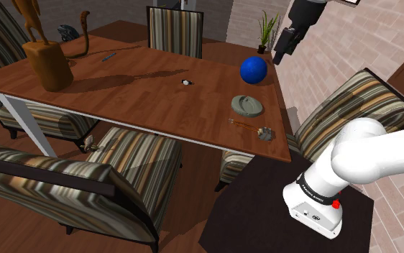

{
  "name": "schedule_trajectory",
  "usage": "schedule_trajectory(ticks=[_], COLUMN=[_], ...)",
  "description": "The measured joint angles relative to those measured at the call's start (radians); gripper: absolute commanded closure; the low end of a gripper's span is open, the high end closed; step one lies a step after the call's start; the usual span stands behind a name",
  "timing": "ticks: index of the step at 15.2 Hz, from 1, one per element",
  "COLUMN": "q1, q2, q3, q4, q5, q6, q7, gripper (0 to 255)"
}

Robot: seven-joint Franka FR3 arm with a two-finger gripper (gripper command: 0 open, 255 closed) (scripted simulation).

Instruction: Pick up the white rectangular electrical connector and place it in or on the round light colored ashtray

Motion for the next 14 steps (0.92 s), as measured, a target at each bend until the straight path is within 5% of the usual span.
schedule_trajectory(ticks=[5, 14], q1=[0.007, 0.001], q2=[-0.022, -0.001], q3=[-0.043, -0.215], q4=[-0.1, -0.351], q5=[-0.013, -0.088], q6=[0.079, 0.357], q7=[-0.055, -0.25], gripper=[0, 0])
